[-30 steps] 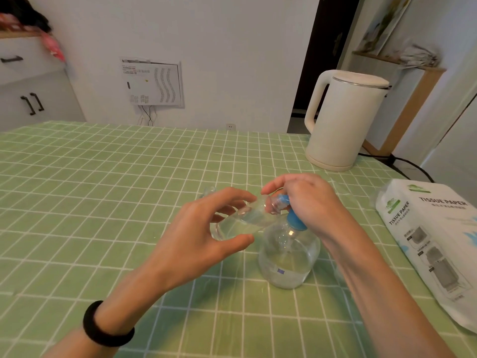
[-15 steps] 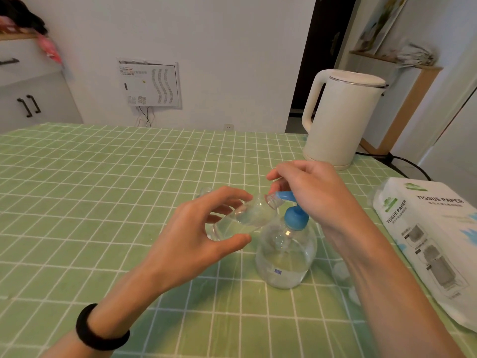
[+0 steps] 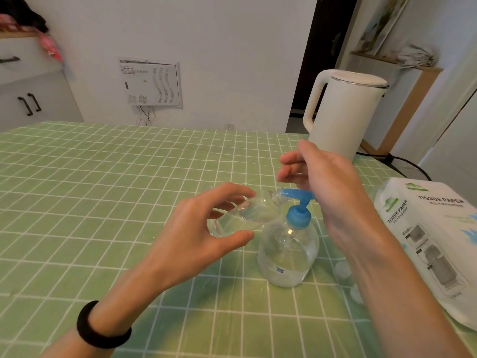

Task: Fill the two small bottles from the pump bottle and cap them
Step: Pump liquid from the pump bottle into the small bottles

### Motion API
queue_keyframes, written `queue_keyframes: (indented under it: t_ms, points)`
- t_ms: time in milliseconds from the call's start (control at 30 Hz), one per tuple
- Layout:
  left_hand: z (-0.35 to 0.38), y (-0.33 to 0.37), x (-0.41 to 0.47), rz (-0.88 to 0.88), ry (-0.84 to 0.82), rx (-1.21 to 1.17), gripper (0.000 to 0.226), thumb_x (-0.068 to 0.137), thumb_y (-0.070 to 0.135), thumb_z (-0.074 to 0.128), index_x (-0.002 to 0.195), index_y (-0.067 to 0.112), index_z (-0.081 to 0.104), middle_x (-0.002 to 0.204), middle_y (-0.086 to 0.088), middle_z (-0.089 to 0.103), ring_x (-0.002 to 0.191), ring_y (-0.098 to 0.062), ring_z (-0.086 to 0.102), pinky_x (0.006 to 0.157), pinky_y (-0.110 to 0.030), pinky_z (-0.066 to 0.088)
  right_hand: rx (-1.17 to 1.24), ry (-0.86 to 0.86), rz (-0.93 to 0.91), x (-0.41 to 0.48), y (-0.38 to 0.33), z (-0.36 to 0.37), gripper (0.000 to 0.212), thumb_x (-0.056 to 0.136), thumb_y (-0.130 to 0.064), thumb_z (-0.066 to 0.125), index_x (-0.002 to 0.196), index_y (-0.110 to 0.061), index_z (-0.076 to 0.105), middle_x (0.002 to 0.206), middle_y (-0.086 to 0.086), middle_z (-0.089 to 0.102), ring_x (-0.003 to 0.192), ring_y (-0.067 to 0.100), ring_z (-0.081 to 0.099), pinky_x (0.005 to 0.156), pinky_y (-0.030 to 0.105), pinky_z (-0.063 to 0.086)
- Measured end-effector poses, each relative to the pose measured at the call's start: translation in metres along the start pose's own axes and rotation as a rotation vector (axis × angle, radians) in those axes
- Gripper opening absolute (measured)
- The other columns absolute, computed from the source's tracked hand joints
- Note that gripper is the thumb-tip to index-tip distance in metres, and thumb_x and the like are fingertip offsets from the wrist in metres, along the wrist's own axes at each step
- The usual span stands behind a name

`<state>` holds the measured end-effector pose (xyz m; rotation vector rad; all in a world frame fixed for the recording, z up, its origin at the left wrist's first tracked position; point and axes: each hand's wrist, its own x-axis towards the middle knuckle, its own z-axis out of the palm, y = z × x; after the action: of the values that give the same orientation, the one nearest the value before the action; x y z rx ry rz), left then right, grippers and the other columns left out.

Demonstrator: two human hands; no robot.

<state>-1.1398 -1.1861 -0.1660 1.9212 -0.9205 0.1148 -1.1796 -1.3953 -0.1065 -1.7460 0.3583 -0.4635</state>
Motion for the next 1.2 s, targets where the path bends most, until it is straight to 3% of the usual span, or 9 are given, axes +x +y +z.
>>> queue_keyframes:
  t_ms: [167, 367, 500, 567, 667, 767, 933, 1033, 1200]
  points:
    - [0.000, 0.000, 0.001, -0.003, 0.008, 0.008, 0.051, 0.079, 0.037, 0.083, 0.127, 0.040, 0.067, 0.118, 0.022, 0.074, 0.111, -0.004, 0.071, 0.094, -0.029, 0.059, -0.156, -0.259, 0.055, -0.001, 0.006, -0.005, 0.040, 0.104, -0.045, 0.048, 0.095, -0.023, 0.081, 0.095, -0.007, 0.083, 0.098, 0.011, 0.076, 0.091, 0.034, 0.052]
    - [0.000, 0.000, 0.002, 0.002, 0.002, 0.014, 0.051, 0.080, 0.036, 0.085, 0.128, 0.040, 0.067, 0.118, 0.021, 0.074, 0.110, -0.002, 0.071, 0.094, -0.032, 0.060, -0.040, -0.093, -0.101, -0.019, 0.030, 0.011, 0.043, 0.103, -0.020, 0.046, 0.073, -0.011, 0.076, 0.076, 0.000, 0.077, 0.076, 0.009, 0.070, 0.075, 0.028, 0.050]
    - [0.002, 0.000, 0.001, 0.014, -0.002, 0.014, 0.051, 0.079, 0.038, 0.083, 0.128, 0.039, 0.067, 0.119, 0.022, 0.073, 0.110, -0.002, 0.071, 0.093, -0.029, 0.060, -0.008, -0.061, -0.187, -0.023, 0.044, 0.013, 0.050, 0.098, -0.032, 0.041, 0.078, 0.007, 0.064, 0.075, 0.023, 0.067, 0.076, 0.036, 0.062, 0.071, 0.040, 0.051]
    - [0.001, 0.001, 0.000, 0.014, -0.002, 0.011, 0.051, 0.079, 0.038, 0.083, 0.127, 0.040, 0.067, 0.118, 0.022, 0.074, 0.110, -0.002, 0.071, 0.093, -0.030, 0.060, 0.018, -0.066, -0.208, -0.024, 0.047, 0.013, 0.058, 0.093, -0.037, 0.039, 0.081, 0.018, 0.055, 0.080, 0.033, 0.059, 0.070, 0.035, 0.052, 0.061, 0.030, 0.046]
    - [0.001, 0.000, 0.000, 0.014, -0.003, 0.022, 0.051, 0.078, 0.038, 0.083, 0.127, 0.040, 0.067, 0.119, 0.021, 0.074, 0.110, -0.003, 0.071, 0.094, -0.032, 0.060, 0.029, -0.073, -0.205, -0.024, 0.050, 0.012, 0.049, 0.093, -0.032, 0.040, 0.068, 0.003, 0.063, 0.068, 0.016, 0.067, 0.067, 0.022, 0.058, 0.062, 0.019, 0.045]
    - [0.000, 0.001, 0.001, 0.009, -0.003, 0.035, 0.051, 0.078, 0.038, 0.083, 0.127, 0.038, 0.068, 0.118, 0.022, 0.073, 0.109, -0.002, 0.070, 0.094, -0.033, 0.060, 0.018, -0.050, -0.219, -0.024, 0.054, 0.011, 0.045, 0.095, -0.029, 0.042, 0.065, -0.007, 0.066, 0.068, 0.004, 0.071, 0.075, 0.026, 0.064, 0.066, 0.022, 0.049]
    - [-0.001, 0.001, 0.000, 0.006, -0.006, 0.049, 0.052, 0.081, 0.027, 0.091, 0.127, 0.038, 0.069, 0.118, 0.024, 0.073, 0.109, -0.001, 0.070, 0.094, -0.031, 0.060, 0.000, -0.042, -0.165, -0.026, 0.055, 0.011, 0.057, 0.091, -0.045, 0.041, 0.067, 0.000, 0.066, 0.077, 0.037, 0.057, 0.065, 0.027, 0.043, 0.057, 0.022, 0.041]
    - [-0.002, 0.000, 0.001, 0.007, -0.008, 0.045, 0.053, 0.081, 0.026, 0.091, 0.127, 0.039, 0.068, 0.118, 0.023, 0.073, 0.109, -0.001, 0.070, 0.093, -0.027, 0.058, 0.008, -0.002, -0.176, -0.028, 0.055, 0.014, 0.064, 0.098, -0.053, 0.035, 0.046, -0.030, 0.064, 0.056, 0.020, 0.046, 0.054, 0.014, 0.038, 0.050, 0.012, 0.037]
    - [-0.002, -0.002, 0.001, 0.007, -0.008, 0.026, 0.053, 0.081, 0.028, 0.090, 0.127, 0.039, 0.068, 0.119, 0.023, 0.073, 0.110, -0.001, 0.071, 0.094, -0.028, 0.059, 0.057, 0.011, -0.229, -0.029, 0.058, 0.017, 0.071, 0.095, -0.064, 0.030, 0.062, -0.019, 0.074, 0.064, 0.000, 0.074, 0.061, 0.003, 0.062, 0.063, 0.011, 0.046]
